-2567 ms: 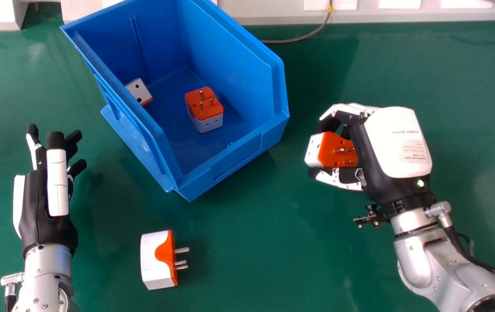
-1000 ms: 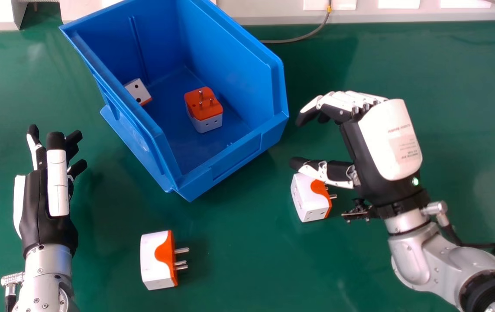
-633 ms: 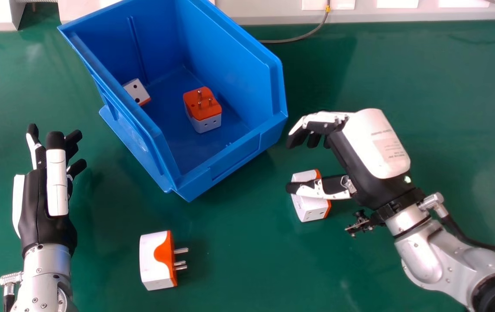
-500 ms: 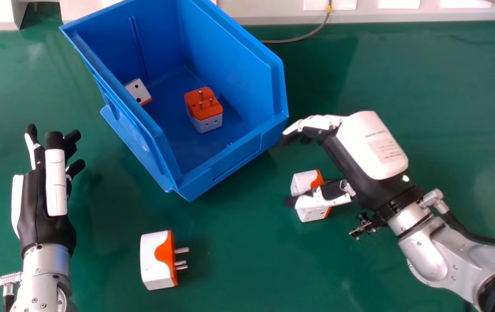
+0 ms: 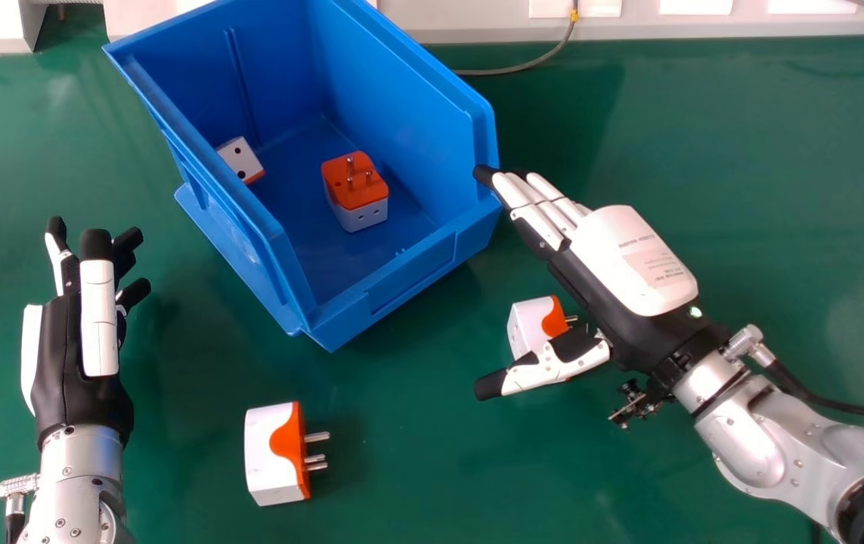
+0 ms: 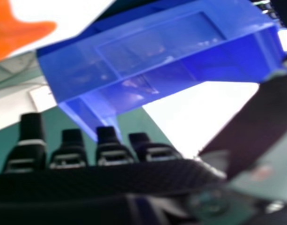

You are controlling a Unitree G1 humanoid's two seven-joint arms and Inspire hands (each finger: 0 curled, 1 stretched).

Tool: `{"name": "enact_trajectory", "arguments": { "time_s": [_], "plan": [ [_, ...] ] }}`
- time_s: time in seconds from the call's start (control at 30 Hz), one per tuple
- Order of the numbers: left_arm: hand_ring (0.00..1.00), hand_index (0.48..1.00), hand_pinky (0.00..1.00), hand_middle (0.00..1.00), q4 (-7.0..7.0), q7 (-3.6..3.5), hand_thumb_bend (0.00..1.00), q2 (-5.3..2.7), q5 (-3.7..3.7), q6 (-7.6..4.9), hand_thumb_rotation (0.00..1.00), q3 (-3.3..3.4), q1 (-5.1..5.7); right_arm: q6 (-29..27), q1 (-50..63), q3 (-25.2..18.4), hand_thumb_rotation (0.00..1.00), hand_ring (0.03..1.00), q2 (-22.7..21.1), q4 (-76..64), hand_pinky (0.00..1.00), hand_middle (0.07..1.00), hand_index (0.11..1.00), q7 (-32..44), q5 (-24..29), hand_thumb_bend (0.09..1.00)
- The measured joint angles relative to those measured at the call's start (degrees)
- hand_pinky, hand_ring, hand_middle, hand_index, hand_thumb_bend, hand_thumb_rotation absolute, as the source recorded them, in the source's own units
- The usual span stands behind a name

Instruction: Pick all objects and put in blue box

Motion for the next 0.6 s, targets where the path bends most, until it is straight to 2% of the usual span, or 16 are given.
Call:
{"name": "enact_trajectory", "arguments": {
  "time_s": [0.2, 0.37, 0.6],
  "plan": [
    [0.92, 0.958, 0.87, 0.87, 0.0, -0.06, 0.95, 0.01, -0.01, 0.02, 0.99, 0.04, 0.0, -1.8, -0.3, -0.4, 0.63, 0.97, -2.1, 0.8, 0.84, 0.971, 0.968, 3.2, 0.5, 1.0],
    [0.92, 0.958, 0.87, 0.87, 0.01, -0.09, 0.95, 0.01, -0.03, 0.03, 0.99, 0.07, -0.06, -1.2, -1.0, -2.8, 0.56, 0.938, -3.4, 1.4, 0.83, 0.938, 0.918, 13.2, 5.3, 1.0],
    [0.92, 0.958, 0.87, 0.87, 0.12, -0.35, 0.95, 0.07, -0.24, 0.08, 0.99, 0.17, -0.17, 8.8, -0.2, -5.3, 0.53, 0.947, -4.9, -3.5, 0.85, 0.947, 0.931, 32.5, 10.5, 1.0]
  ]
}}
